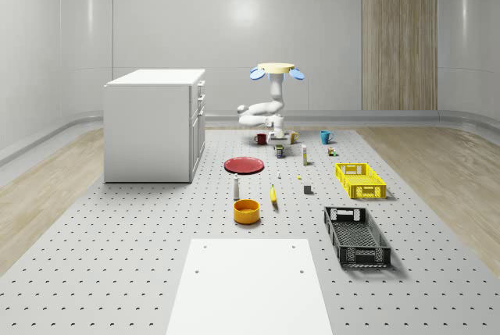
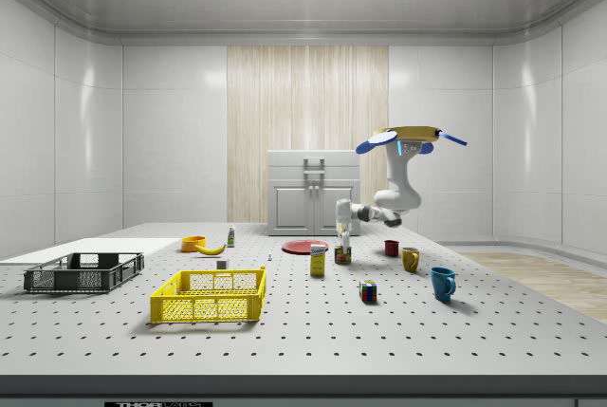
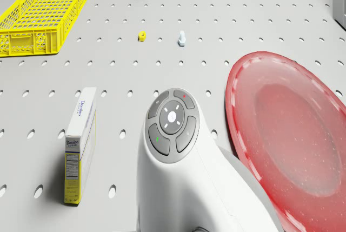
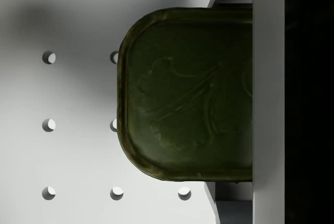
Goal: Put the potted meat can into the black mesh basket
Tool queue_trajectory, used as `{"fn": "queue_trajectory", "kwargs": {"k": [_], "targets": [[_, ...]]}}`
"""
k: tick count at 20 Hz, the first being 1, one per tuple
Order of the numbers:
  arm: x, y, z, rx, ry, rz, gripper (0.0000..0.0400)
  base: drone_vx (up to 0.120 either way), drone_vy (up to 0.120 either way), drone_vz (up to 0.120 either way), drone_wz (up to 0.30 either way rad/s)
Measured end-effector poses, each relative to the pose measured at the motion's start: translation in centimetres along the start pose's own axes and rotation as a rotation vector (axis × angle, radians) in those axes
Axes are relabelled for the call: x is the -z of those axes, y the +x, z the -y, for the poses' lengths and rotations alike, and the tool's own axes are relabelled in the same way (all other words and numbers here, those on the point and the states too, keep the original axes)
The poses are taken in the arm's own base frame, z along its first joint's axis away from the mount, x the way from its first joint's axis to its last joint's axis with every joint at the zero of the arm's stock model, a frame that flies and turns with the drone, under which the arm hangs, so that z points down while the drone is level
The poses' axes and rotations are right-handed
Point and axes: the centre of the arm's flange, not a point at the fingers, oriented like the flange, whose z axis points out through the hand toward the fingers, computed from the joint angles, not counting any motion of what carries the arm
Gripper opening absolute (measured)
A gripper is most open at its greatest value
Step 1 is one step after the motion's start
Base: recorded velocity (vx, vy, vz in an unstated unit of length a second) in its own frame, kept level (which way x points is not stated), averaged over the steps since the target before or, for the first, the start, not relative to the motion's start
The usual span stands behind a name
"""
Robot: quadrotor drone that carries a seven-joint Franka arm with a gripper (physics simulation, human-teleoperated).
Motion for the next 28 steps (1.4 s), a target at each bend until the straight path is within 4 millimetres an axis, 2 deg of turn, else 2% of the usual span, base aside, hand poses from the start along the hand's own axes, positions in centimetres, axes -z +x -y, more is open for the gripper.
{"fn": "queue_trajectory", "kwargs": {"k": [5, 9, 14, 23, 28], "targets": [[-0.1, 0.0, 0.0, -0.007, -0.001, -0.003, 0.0294, 0.0, 0.0, 0.0, 0.0], [0.8, 0.0, 0.0, -0.009, -0.001, -0.003, 0.0287, 0.0, 0.0, 0.0, 0.0], [2.4, 0.0, 0.0, -0.006, -0.002, -0.004, 0.0287, 0.008, 0.008, 0.104, 0.0], [3.3, 0.0, 0.0, -0.007, -0.002, -0.004, 0.0286, 0.12, 0.12, 0.12, 0.0], [3.4, 0.0, 0.0, -0.007, -0.002, -0.004, 0.0286, 0.12, 0.104, 0.0, 0.0]]}}
